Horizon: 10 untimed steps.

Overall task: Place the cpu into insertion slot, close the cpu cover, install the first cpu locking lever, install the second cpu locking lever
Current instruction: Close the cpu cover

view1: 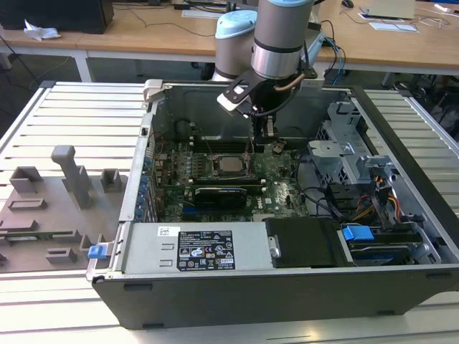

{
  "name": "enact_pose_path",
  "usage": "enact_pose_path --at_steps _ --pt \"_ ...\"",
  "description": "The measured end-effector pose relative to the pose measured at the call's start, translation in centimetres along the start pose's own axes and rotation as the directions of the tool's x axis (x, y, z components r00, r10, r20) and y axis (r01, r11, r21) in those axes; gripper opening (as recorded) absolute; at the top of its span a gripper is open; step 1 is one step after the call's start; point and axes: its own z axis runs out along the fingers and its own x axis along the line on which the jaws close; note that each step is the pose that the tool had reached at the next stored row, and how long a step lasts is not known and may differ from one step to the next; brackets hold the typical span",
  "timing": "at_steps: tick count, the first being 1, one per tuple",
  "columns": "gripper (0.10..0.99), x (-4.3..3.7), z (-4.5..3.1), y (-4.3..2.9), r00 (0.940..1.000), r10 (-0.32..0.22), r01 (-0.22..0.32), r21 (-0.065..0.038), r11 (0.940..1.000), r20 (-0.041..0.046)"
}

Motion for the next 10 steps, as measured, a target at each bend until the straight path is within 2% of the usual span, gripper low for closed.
enact_pose_path --at_steps 10 --pt "0.106 0.03 0.12 -0.76 1.0 0.0 0.0 0.0 1.0 -0.0002"
